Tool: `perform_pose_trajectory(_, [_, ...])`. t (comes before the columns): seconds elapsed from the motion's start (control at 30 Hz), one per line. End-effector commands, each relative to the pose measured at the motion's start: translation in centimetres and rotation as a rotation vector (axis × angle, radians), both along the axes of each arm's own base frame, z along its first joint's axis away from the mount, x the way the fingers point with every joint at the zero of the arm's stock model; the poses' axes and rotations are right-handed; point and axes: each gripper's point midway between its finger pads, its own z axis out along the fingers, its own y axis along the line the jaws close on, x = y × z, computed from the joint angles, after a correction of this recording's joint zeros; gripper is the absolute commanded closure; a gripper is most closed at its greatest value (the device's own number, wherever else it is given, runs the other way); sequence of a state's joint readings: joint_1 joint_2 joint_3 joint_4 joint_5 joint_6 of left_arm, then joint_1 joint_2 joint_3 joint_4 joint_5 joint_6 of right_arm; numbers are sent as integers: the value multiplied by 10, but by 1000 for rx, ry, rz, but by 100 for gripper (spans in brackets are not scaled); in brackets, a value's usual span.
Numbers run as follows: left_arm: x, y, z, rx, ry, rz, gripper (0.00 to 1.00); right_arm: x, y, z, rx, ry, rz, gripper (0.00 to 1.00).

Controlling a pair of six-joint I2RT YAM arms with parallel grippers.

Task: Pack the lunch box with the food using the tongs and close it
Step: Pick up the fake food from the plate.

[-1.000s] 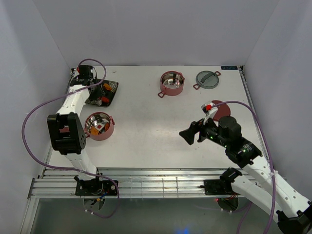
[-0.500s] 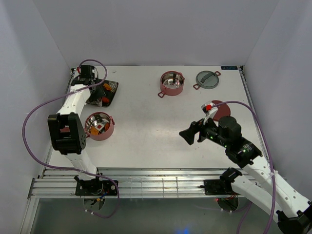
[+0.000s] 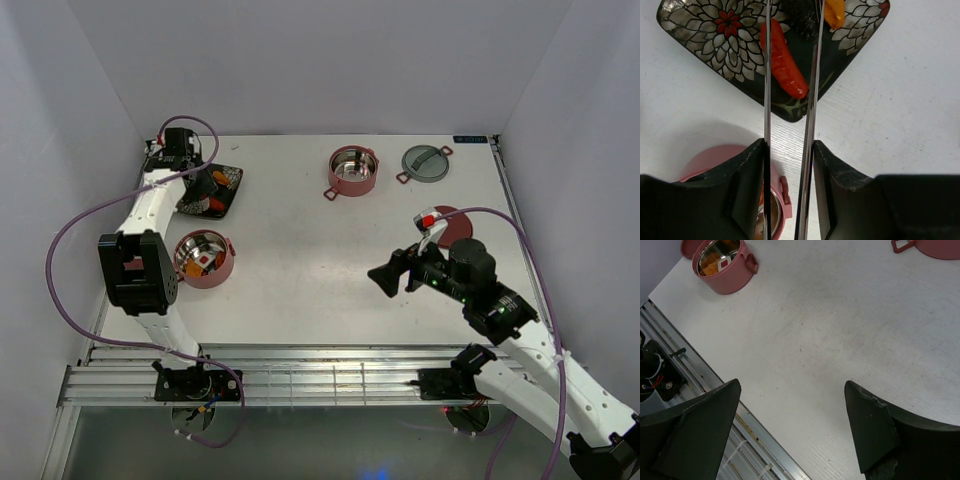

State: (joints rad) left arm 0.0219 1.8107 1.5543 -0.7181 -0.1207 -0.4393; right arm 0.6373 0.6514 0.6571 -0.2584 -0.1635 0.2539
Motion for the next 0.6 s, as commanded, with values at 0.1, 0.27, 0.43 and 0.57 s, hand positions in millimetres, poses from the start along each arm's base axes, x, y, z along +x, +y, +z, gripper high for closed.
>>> perform_pose_trajectory(0.1, [12, -6, 18, -36, -53, 16, 49, 1, 3, 15, 37, -55, 9, 10])
perform_pose_trajectory(0.27, [10, -6, 6, -38, -20, 34, 49, 1, 3, 15, 40, -59, 9, 10])
perform_pose_trajectory(0.43, [8, -21, -3, -35, 4, 15, 49, 0, 3, 16, 40, -59, 10, 10])
perform_pose_trajectory(0.57, [8, -21, -9, -34, 18, 20, 50, 0, 3, 17, 43, -62, 10, 10])
